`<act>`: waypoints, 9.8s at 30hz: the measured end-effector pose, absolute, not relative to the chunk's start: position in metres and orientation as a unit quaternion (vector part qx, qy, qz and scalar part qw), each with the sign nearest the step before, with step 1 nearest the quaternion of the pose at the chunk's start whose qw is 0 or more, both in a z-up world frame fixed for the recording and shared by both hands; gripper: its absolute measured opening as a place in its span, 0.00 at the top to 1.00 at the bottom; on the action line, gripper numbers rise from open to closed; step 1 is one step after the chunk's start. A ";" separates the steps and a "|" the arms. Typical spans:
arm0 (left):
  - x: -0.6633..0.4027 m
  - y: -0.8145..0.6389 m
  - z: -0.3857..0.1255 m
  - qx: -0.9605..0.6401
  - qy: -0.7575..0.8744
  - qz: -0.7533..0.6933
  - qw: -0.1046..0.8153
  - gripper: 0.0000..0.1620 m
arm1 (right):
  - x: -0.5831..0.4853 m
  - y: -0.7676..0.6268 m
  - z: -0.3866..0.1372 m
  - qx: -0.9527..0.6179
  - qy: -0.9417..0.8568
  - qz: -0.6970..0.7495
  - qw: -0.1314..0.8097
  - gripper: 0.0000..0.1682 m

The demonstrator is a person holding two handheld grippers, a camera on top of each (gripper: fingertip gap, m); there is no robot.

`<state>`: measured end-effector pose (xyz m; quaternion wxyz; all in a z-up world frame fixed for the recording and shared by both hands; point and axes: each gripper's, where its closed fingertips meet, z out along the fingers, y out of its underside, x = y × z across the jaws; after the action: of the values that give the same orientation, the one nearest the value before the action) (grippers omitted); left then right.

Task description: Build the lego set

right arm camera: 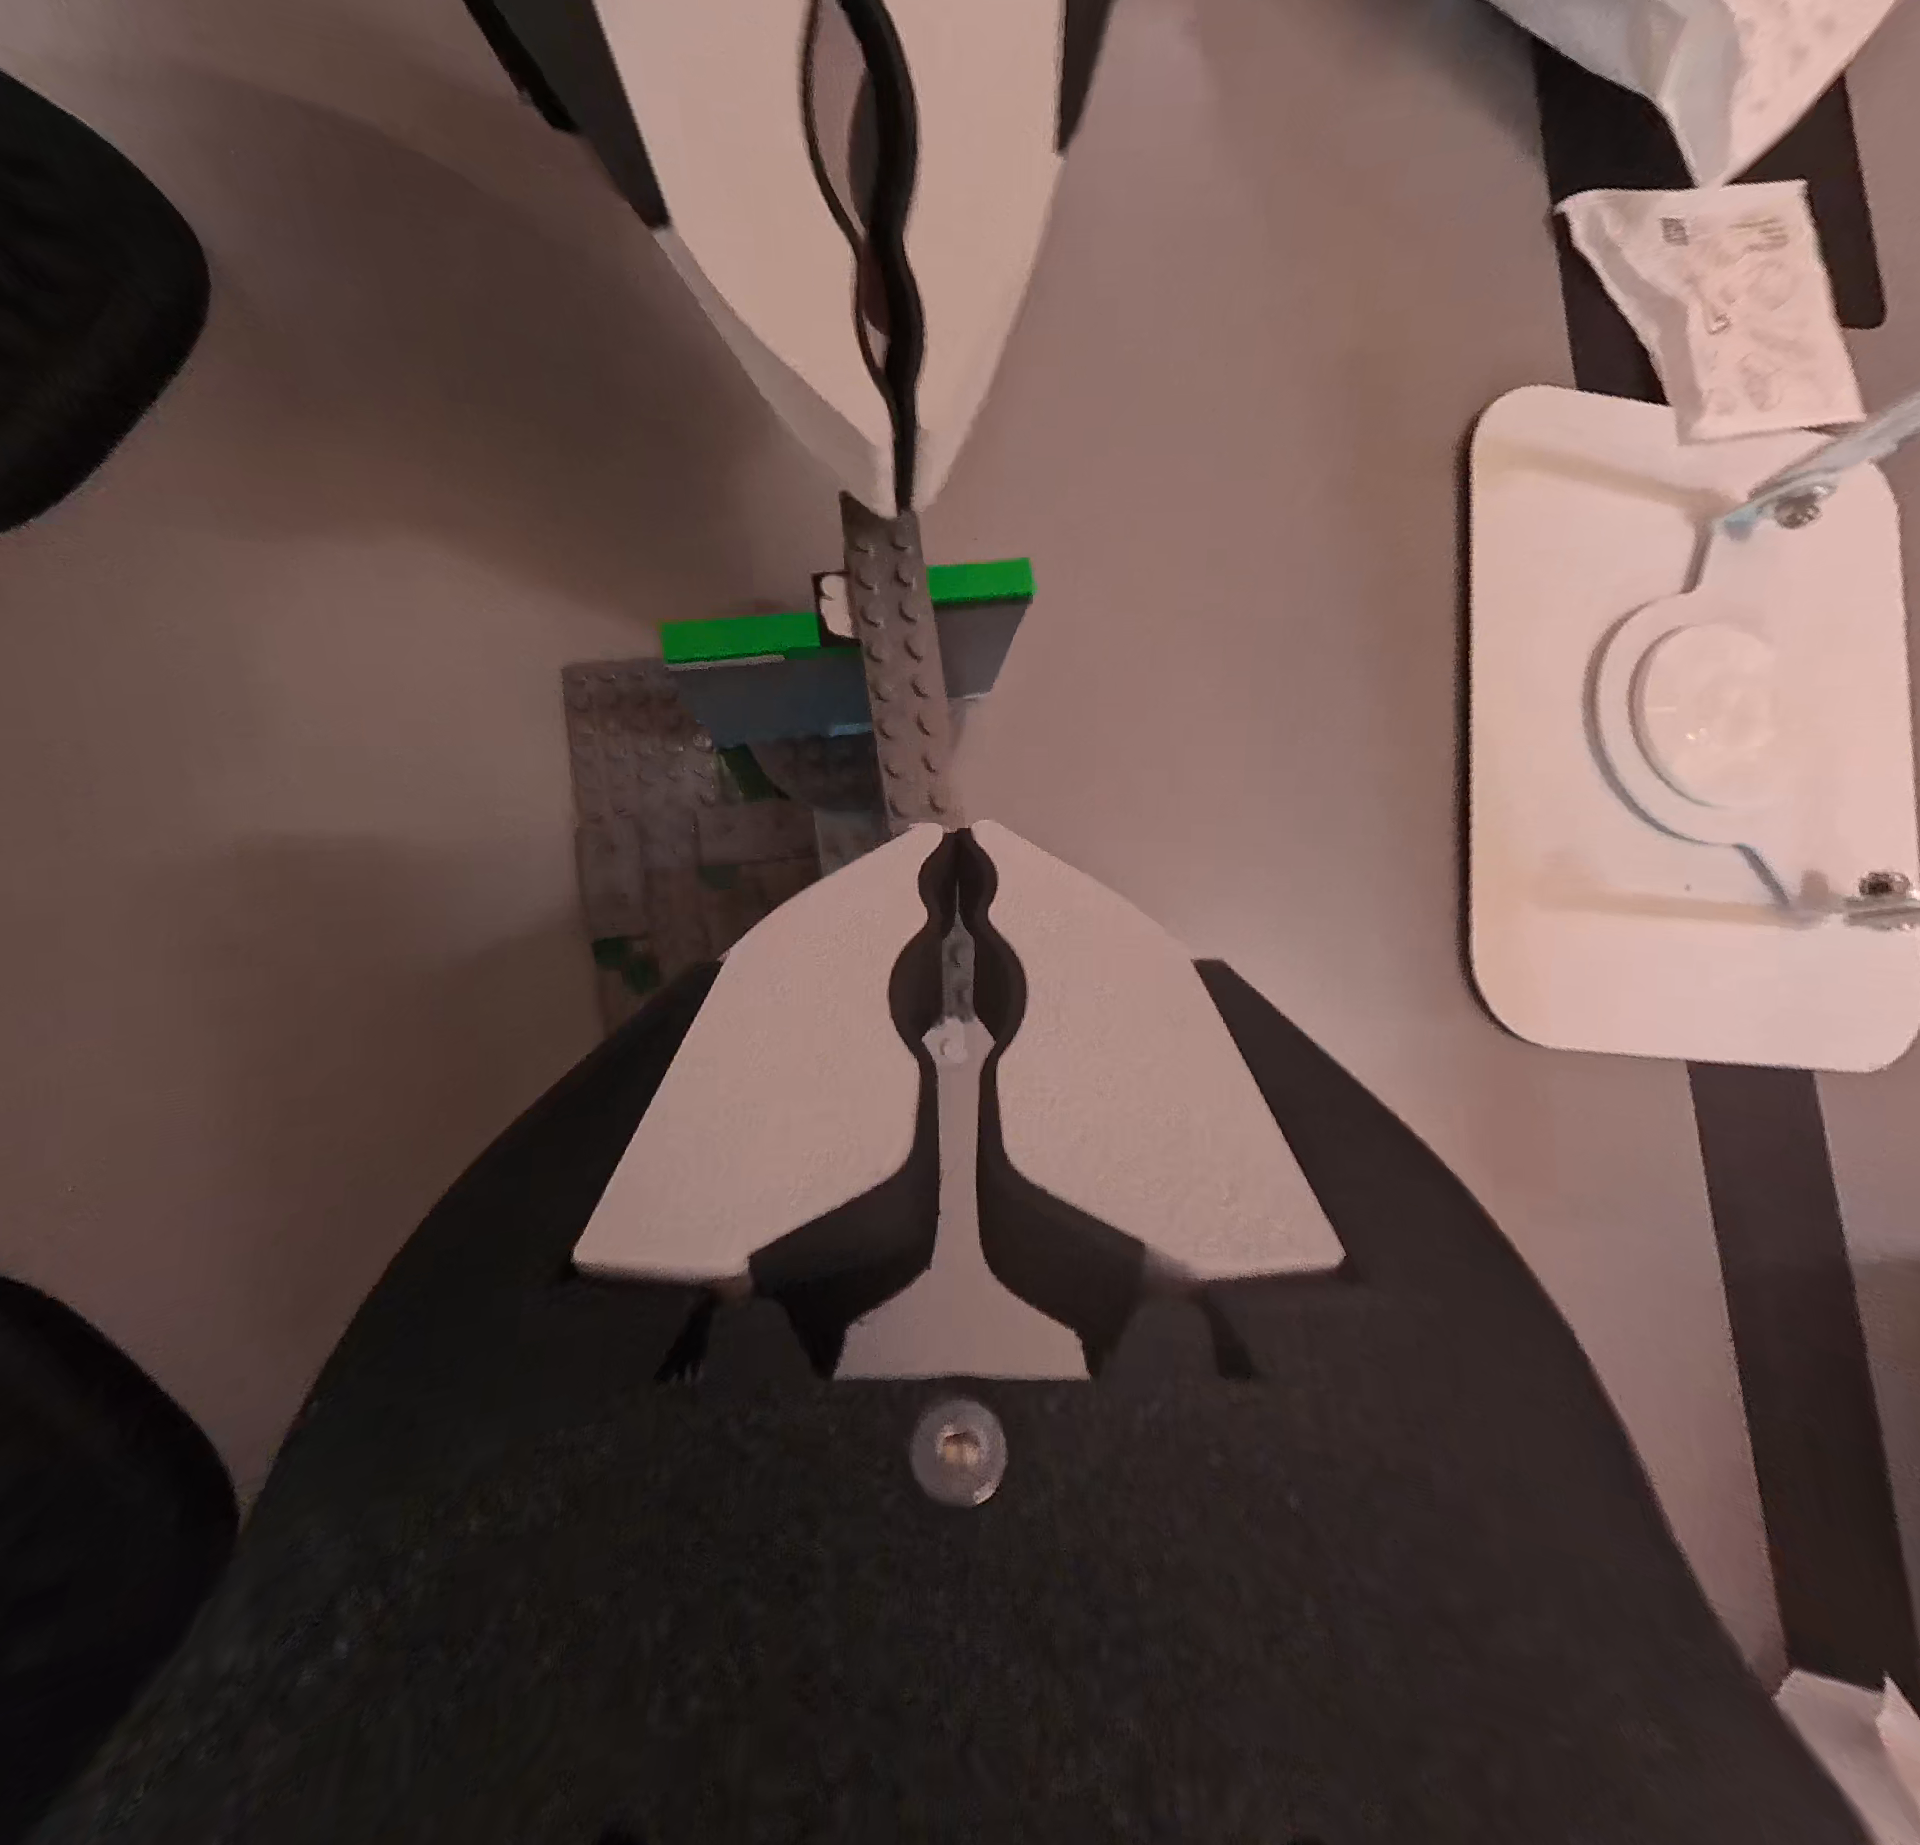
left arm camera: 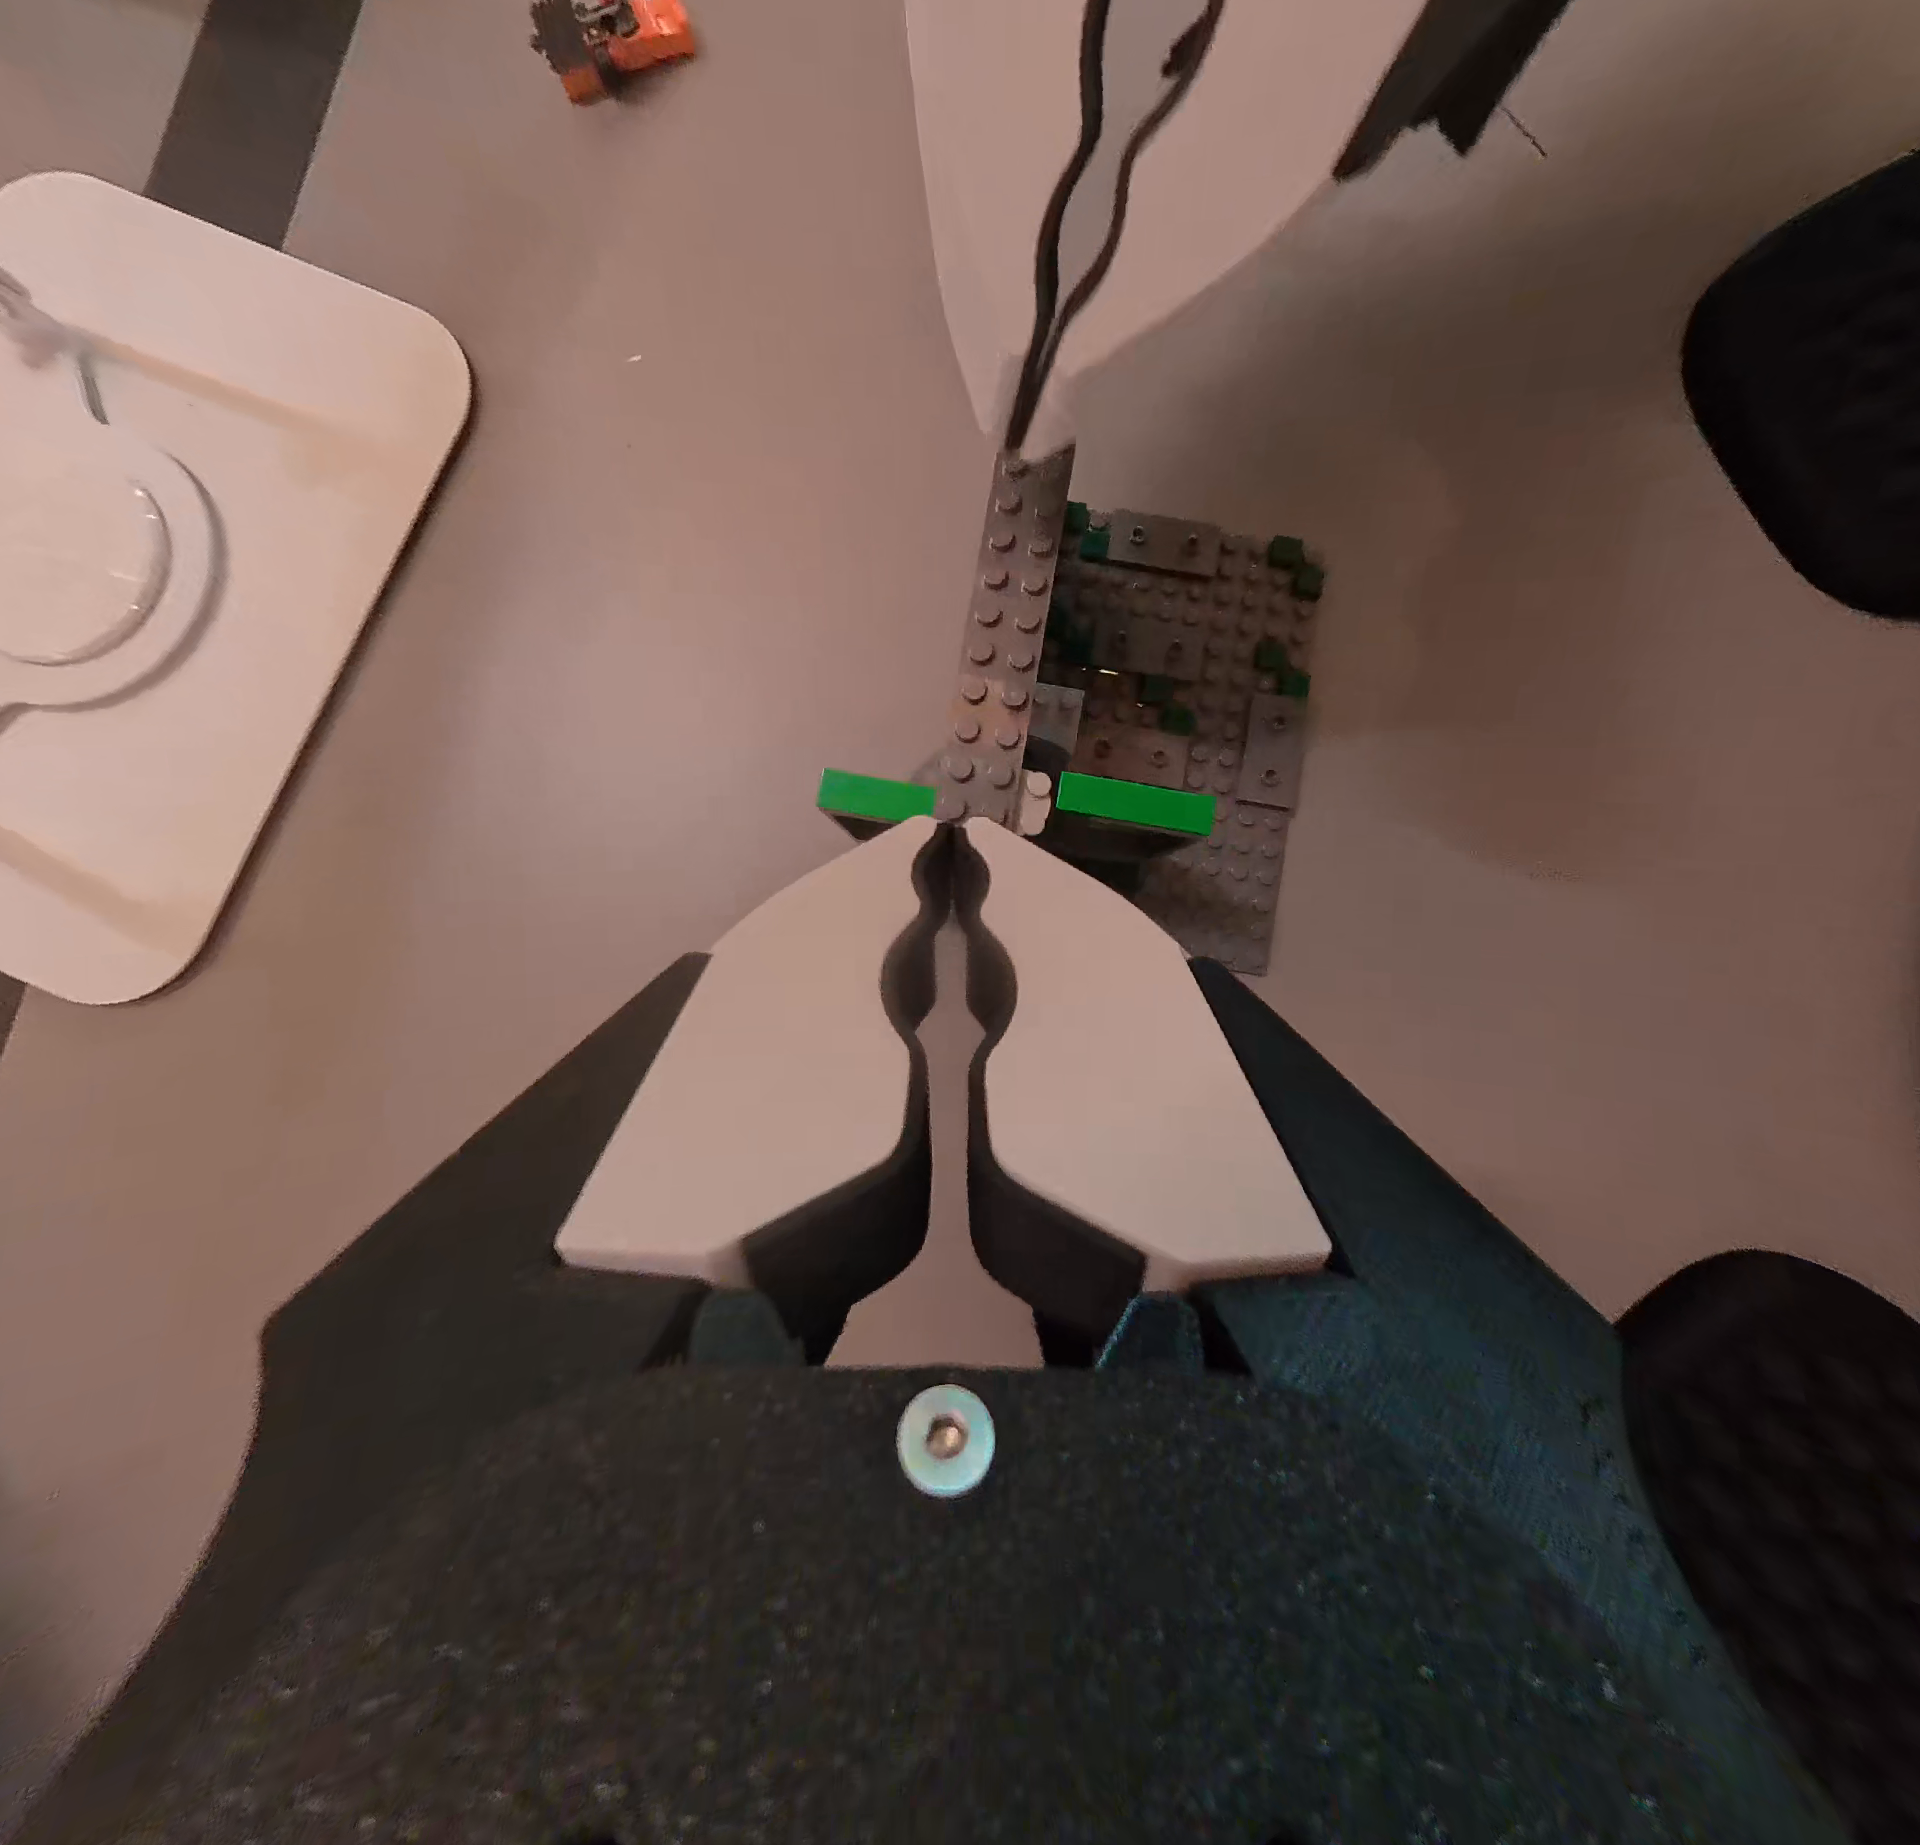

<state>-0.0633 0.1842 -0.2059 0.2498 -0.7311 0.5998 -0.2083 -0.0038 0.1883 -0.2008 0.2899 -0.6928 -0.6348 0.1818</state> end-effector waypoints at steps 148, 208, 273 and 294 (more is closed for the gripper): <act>-0.056 0.120 -0.241 -0.654 0.526 -0.251 0.483 0.93 | -0.009 0.117 -0.238 -0.648 -0.563 0.317 0.404 0.75; -0.099 0.133 -0.229 -0.665 0.454 -0.271 0.527 0.92 | -0.013 0.099 -0.240 -0.649 -0.595 0.262 0.394 0.80; -0.071 0.095 -0.239 -0.655 0.500 -0.302 0.479 0.83 | -0.015 0.124 -0.229 -0.633 -0.568 0.275 0.449 0.90; -0.077 0.100 -0.230 -0.643 0.486 -0.304 0.507 0.90 | -0.037 0.158 -0.239 -0.618 -0.601 0.269 0.430 0.89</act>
<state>-0.0766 0.0997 -0.2304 0.5070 -0.6433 0.4862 -0.3045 -0.0373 0.1579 -0.2390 0.4301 -0.6177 -0.6009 0.2688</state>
